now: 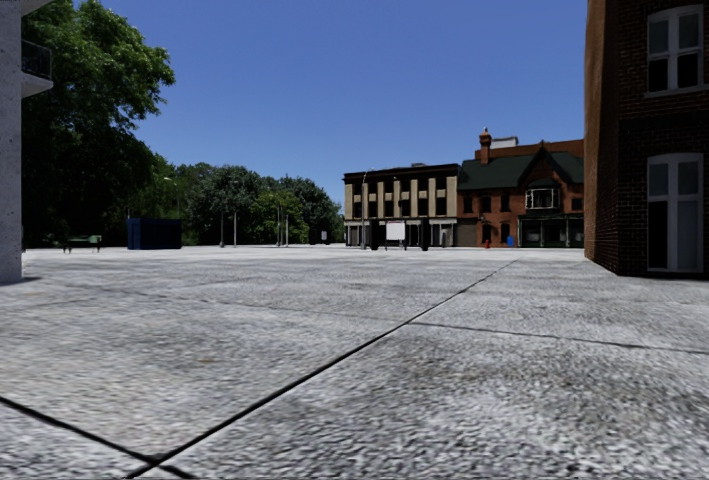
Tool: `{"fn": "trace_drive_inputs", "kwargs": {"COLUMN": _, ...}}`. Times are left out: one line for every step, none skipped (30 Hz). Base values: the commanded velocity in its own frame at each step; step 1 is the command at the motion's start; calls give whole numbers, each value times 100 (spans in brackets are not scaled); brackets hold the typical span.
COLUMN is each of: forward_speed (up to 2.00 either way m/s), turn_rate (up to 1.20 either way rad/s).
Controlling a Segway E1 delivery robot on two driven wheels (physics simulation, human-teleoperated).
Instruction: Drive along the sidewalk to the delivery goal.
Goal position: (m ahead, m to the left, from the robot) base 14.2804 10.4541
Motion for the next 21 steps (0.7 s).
{"fn": "trace_drive_inputs", "kwargs": {"forward_speed": 200, "turn_rate": -1}}
{"fn": "trace_drive_inputs", "kwargs": {"forward_speed": 200, "turn_rate": -1}}
{"fn": "trace_drive_inputs", "kwargs": {"forward_speed": 200, "turn_rate": -1}}
{"fn": "trace_drive_inputs", "kwargs": {"forward_speed": 200, "turn_rate": -1}}
{"fn": "trace_drive_inputs", "kwargs": {"forward_speed": 200, "turn_rate": -1}}
{"fn": "trace_drive_inputs", "kwargs": {"forward_speed": 200, "turn_rate": -1}}
{"fn": "trace_drive_inputs", "kwargs": {"forward_speed": 200, "turn_rate": -1}}
{"fn": "trace_drive_inputs", "kwargs": {"forward_speed": 200, "turn_rate": -1}}
{"fn": "trace_drive_inputs", "kwargs": {"forward_speed": 200, "turn_rate": -1}}
{"fn": "trace_drive_inputs", "kwargs": {"forward_speed": 200, "turn_rate": -1}}
{"fn": "trace_drive_inputs", "kwargs": {"forward_speed": 200, "turn_rate": -1}}
{"fn": "trace_drive_inputs", "kwargs": {"forward_speed": 200, "turn_rate": -1}}
{"fn": "trace_drive_inputs", "kwargs": {"forward_speed": 200, "turn_rate": -1}}
{"fn": "trace_drive_inputs", "kwargs": {"forward_speed": 200, "turn_rate": -1}}
{"fn": "trace_drive_inputs", "kwargs": {"forward_speed": 200, "turn_rate": -1}}
{"fn": "trace_drive_inputs", "kwargs": {"forward_speed": 200, "turn_rate": -1}}
{"fn": "trace_drive_inputs", "kwargs": {"forward_speed": 200, "turn_rate": -1}}
{"fn": "trace_drive_inputs", "kwargs": {"forward_speed": 200, "turn_rate": -1}}
{"fn": "trace_drive_inputs", "kwargs": {"forward_speed": 200, "turn_rate": -1}}
{"fn": "trace_drive_inputs", "kwargs": {"forward_speed": 200, "turn_rate": -1}}
{"fn": "trace_drive_inputs", "kwargs": {"forward_speed": 200, "turn_rate": -1}}
